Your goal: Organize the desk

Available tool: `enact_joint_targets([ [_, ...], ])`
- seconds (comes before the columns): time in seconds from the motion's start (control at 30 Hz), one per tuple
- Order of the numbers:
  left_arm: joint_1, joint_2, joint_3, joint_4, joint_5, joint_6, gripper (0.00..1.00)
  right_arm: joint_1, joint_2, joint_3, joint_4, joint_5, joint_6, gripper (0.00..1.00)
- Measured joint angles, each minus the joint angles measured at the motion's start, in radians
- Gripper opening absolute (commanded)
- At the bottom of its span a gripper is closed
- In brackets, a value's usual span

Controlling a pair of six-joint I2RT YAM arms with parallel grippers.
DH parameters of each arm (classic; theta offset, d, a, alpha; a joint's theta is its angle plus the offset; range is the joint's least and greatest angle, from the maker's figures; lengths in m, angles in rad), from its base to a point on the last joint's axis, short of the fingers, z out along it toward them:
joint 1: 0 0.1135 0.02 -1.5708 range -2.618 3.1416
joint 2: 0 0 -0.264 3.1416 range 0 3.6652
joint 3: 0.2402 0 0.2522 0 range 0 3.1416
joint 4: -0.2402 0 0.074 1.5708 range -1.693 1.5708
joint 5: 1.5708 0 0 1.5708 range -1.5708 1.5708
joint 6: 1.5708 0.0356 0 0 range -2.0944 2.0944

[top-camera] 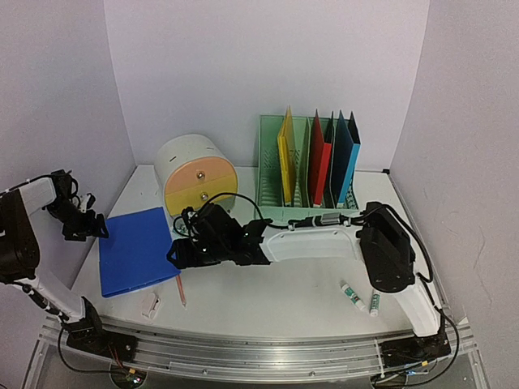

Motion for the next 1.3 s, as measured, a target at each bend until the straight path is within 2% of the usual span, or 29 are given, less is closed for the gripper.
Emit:
enact_joint_targets([
  [0.2,0.000,-0.012,-0.156,0.096,-0.058,0.075,0.82,0.003,0.046,0.033,-0.027,-0.023,0.084,0.69],
  [0.3,0.000,-0.010,-0.200,0.134,-0.070,0.095,0.81,0.002,0.085,0.109,-0.019,0.001,0.098,0.69],
  [0.5,0.000,-0.010,-0.220,0.206,-0.081,0.103,0.81,-0.024,0.268,0.283,0.014,0.002,0.147,0.68],
  [0.63,0.000,-0.010,-0.242,0.237,-0.070,0.114,0.81,-0.047,0.370,0.324,0.020,0.003,0.158,0.69],
  [0.83,0.000,0.011,-0.252,0.264,-0.017,0.136,0.79,-0.073,0.443,0.433,0.026,-0.038,0.180,0.68],
  [1.17,0.000,0.049,-0.249,0.297,0.043,0.165,0.73,-0.085,0.548,0.518,0.194,-0.171,0.305,0.67],
  [1.3,0.000,0.049,-0.250,0.296,0.068,0.184,0.73,-0.090,0.575,0.531,0.269,-0.226,0.360,0.63],
])
